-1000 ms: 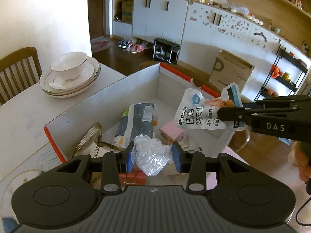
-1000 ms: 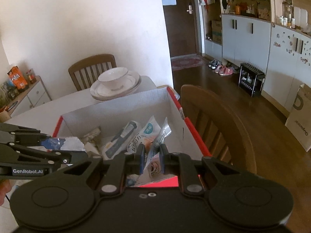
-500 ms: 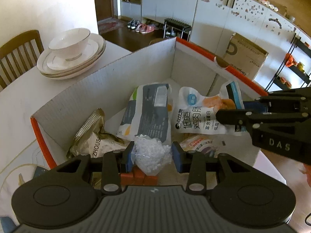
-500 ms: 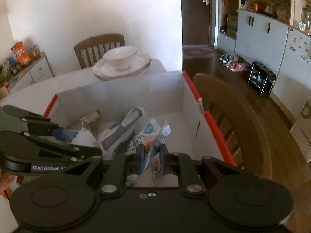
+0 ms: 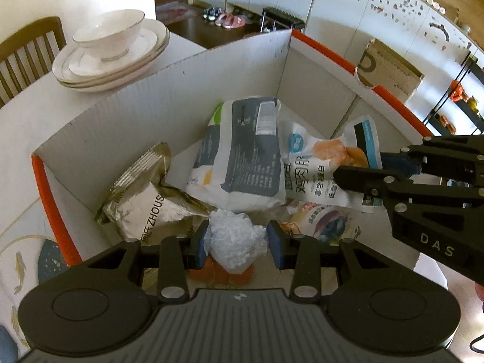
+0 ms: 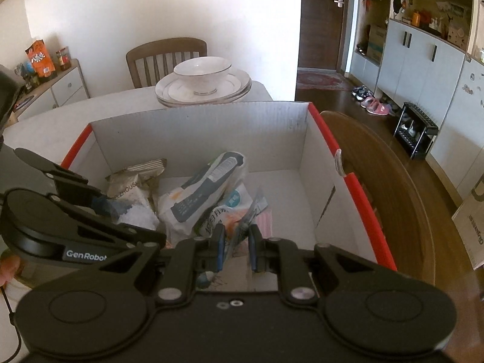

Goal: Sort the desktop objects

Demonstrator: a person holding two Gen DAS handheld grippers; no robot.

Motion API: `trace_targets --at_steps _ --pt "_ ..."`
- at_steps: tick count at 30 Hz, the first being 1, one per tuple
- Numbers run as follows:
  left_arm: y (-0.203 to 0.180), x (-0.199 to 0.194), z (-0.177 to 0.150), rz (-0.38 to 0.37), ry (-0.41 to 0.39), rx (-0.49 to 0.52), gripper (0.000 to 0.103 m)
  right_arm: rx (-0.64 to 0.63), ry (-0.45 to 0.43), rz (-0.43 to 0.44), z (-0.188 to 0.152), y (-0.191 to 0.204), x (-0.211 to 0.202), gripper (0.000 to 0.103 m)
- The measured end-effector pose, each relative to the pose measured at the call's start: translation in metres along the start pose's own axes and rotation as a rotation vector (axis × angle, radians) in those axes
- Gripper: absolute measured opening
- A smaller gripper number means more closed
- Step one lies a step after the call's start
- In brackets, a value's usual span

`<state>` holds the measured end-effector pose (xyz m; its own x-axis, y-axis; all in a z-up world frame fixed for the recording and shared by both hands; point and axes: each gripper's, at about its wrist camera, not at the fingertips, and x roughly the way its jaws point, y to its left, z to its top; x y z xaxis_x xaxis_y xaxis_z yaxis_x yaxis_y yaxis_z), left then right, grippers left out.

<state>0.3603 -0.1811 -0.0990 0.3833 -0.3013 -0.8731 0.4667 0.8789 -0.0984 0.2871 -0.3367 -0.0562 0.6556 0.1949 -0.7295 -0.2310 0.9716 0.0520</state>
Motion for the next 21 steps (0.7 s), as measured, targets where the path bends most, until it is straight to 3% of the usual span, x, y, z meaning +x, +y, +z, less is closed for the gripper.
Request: trace_targets --at_steps 7,10,15,21 --pt "0.003 0.005 0.002 -0.016 0.046 -0.002 0.04 0.001 0.008 -0.002 0.002 0.0 -0.002 0.027" --pt "0.002 0.004 0.001 -0.025 0.048 -0.005 0.047 0.007 0.014 -0.001 0.001 -0.001 -0.005 0.033" --pt "0.001 -0.007 -0.002 -0.012 0.001 0.012 0.064 0.008 0.008 0.008 -0.002 -0.002 -0.014 0.039" --pt "0.008 -0.029 -0.006 -0.052 -0.077 -0.018 0.064 0.02 -0.017 0.034 -0.001 -0.001 -0.029 0.047"
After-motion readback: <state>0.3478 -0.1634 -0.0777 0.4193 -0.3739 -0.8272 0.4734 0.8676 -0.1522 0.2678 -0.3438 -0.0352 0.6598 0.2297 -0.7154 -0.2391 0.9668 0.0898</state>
